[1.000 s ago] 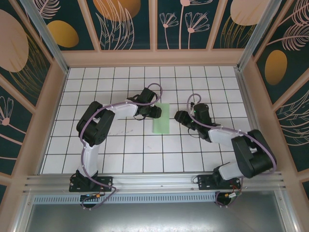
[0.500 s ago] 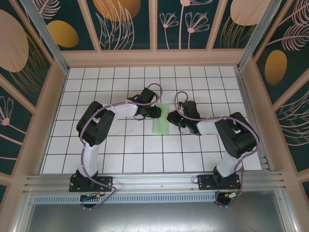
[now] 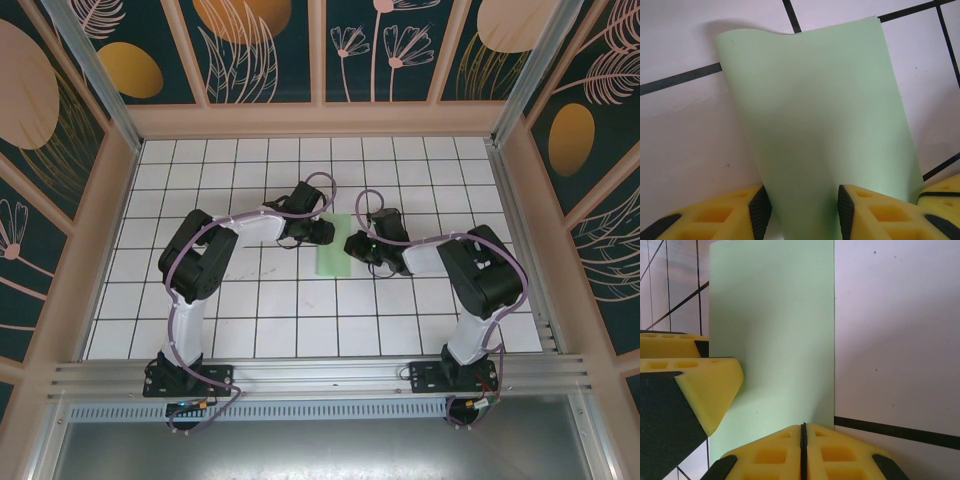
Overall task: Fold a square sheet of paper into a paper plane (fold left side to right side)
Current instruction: Hold the square sheet of paper at the center of the table.
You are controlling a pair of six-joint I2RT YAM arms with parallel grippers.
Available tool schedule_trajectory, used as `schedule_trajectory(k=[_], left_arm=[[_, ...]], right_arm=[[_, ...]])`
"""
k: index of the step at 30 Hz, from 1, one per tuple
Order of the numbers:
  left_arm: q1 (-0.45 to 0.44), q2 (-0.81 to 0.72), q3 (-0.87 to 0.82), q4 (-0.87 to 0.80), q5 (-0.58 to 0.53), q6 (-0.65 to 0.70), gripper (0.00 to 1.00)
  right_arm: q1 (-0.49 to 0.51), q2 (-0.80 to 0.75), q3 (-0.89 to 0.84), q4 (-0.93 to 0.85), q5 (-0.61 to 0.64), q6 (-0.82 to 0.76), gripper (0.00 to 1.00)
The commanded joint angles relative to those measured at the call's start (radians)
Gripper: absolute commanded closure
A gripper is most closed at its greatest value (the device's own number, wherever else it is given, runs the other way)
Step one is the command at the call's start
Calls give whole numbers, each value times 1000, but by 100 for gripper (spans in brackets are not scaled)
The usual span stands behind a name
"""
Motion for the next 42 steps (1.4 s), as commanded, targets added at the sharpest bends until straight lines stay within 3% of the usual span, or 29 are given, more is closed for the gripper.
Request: schedule_trajectory(k=[1,9,15,23,26,34,42], left_arm=[[4,9,-25,-22,-52,13,52],[12,-147,-23,-32,-98,5,40],[14,-212,-82,45,3,-30,41],[14,-186,-97,58,45,-43,45],[17,-171,-104,42,9,-46,42],[26,-109,-110,79,45,-67,39],[31,-72,-109,97,58,-71,45]], right_arm=[[11,25,6,-85,23,-28,88],[12,36,2,-101,33,-28,88],[15,39,6,-101,35,-29,88],[15,32,8,-104,40,-31,88],[15,31,8,-103,39,-31,88],[17,28,11,-106,39,-34,88],[17,8,4,-81,36,-35,88]])
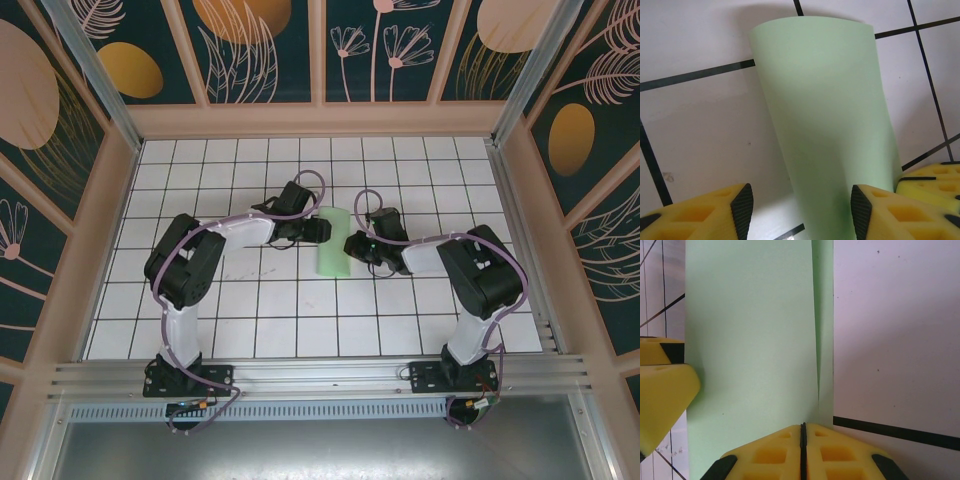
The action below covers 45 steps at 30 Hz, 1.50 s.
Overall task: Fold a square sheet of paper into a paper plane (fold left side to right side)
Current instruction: Hold the square sheet of paper at the center of the table.
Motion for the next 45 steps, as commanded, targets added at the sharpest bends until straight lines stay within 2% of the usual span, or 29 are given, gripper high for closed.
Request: schedule_trajectory(k=[1,8,16,27,45], left_arm=[[6,24,-10,24,21,-8,46],[5,54,-10,13,15,1,52],[6,67,-10,16,24,-2,52],[3,88,1,21,38,-12,51],[-14,120,30,-10,16,1,47]], right_arm=[[12,-1,-10,-50,26,-16,88],[12,-71,-10,-29,37,-42,84],[-3,-182,-17,-41,80,-64,70],[-54,-322,-85,-89,120,-67,60],[-103,-416,-131,-131,140,-85,57]])
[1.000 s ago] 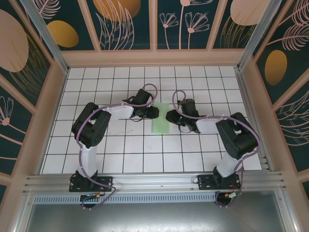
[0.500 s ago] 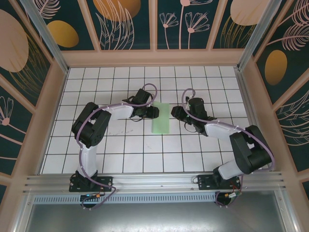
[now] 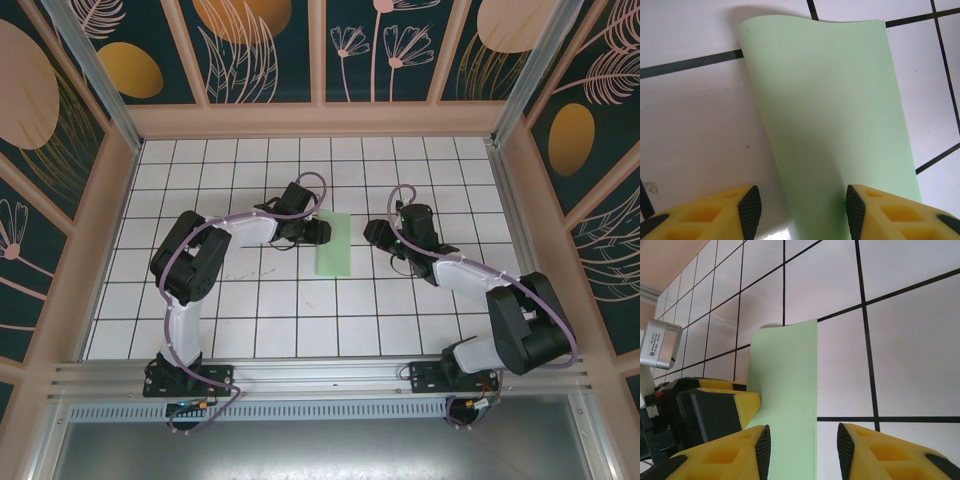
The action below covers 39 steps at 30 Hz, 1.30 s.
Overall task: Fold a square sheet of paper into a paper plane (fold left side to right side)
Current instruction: Hold the square sheet of paper at the center of the table.
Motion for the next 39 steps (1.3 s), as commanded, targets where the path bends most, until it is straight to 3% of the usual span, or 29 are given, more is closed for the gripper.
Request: schedule_trajectory(k=[1,39], left_arm=[[-17,74,8,-1,-7,2,47],[-28,92,17,-26,-38,29,48]], right_arm=[[-6,-31,-18,-14,14,-23,56],[-8,-20,-13,-12,-3,-23,56]])
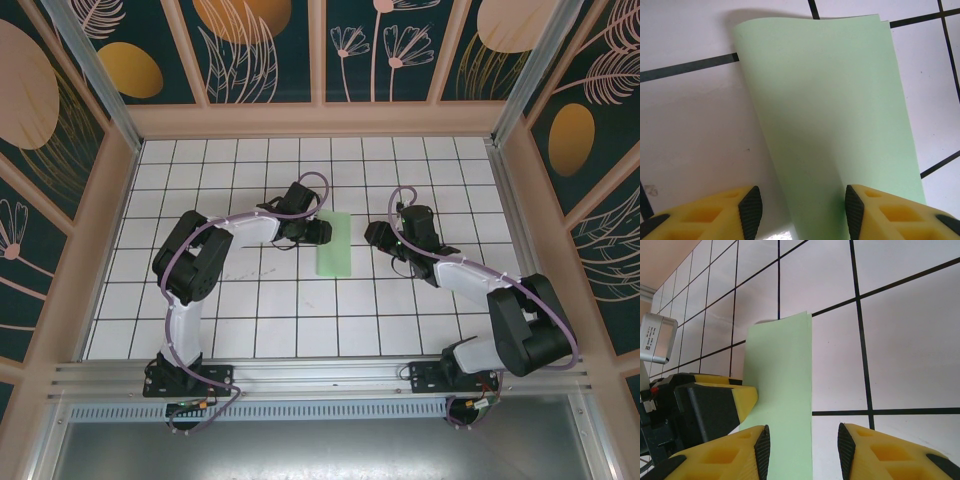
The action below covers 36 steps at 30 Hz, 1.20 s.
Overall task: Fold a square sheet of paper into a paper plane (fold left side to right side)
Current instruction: Hold the square sheet of paper at the center of the table.
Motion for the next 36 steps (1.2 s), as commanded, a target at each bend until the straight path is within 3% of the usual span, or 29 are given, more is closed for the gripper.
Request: schedule_trajectory(k=[1,31,36], left_arm=[[-18,79,-6,-5,-7,29,48],[-18,62,-21,-6,-25,46,47],[-17,64,-20,-7,-27,43,47]], right_arm=[[-7,-11,-5,2,-1,-23,56],[0,10,-9,36,-43,-6,56],[26,73,11,95,-107,18,63]])
